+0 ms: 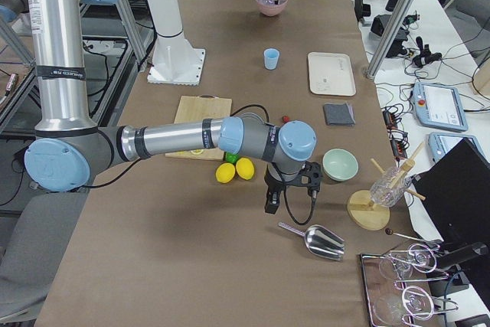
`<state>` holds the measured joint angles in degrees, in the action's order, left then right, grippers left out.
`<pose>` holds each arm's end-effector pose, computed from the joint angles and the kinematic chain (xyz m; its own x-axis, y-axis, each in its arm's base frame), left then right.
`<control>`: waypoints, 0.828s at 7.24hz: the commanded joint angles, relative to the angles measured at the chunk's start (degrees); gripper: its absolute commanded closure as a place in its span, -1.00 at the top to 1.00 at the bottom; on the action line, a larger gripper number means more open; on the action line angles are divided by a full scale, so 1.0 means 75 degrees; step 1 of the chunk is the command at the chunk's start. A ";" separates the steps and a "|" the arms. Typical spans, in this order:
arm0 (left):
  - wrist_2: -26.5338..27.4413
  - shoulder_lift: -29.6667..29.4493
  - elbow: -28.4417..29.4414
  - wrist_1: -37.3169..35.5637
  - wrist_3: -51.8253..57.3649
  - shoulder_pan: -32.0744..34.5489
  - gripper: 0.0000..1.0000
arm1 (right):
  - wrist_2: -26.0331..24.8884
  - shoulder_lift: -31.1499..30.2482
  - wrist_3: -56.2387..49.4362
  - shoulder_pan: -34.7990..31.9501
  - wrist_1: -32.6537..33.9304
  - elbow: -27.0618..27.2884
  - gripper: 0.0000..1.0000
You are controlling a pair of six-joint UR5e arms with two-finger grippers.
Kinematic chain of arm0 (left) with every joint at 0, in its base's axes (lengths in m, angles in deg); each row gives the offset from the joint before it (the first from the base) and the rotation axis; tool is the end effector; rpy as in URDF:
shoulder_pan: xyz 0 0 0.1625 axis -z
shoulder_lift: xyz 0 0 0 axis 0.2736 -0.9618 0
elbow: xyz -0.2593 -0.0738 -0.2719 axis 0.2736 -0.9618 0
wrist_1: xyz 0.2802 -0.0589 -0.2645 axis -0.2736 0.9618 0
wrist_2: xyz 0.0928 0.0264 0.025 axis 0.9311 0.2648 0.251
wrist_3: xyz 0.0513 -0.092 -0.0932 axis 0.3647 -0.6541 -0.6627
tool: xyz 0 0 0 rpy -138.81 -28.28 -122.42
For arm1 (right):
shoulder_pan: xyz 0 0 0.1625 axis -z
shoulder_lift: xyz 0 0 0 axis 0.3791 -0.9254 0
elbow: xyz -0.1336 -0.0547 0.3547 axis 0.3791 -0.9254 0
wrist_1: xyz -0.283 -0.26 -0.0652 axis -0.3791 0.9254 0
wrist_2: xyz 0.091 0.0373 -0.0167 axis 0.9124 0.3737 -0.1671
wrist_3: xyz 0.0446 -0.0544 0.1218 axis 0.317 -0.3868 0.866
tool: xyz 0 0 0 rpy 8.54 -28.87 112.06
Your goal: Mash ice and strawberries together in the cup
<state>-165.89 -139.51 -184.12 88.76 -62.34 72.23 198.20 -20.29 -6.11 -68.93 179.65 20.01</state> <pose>0.2518 -0.4819 0.5139 0.6689 0.2947 -0.6825 -0.1066 0.9466 0.3043 0.0404 -0.4548 0.5934 0.6827 0.1066 0.7229 -0.0010 0.9894 -0.1450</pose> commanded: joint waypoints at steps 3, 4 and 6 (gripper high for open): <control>-0.0013 0.0111 -0.0062 0.0029 0.0019 -0.0026 0.78 | 0.0000 0.0068 0.0012 -0.0004 -0.0001 0.0010 1.00; -0.0013 0.0158 -0.0074 0.0029 0.0019 -0.0026 0.78 | 0.0000 0.0068 0.0012 -0.0004 -0.0001 0.0010 1.00; -0.0013 0.0543 -0.0156 0.0414 0.0008 -0.0026 0.78 | 0.0000 0.0068 0.0012 -0.0004 -0.0001 -0.0002 1.00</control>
<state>-165.99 -136.97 -185.02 90.20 -62.21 72.04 198.20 -19.79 -6.02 -68.95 179.65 20.04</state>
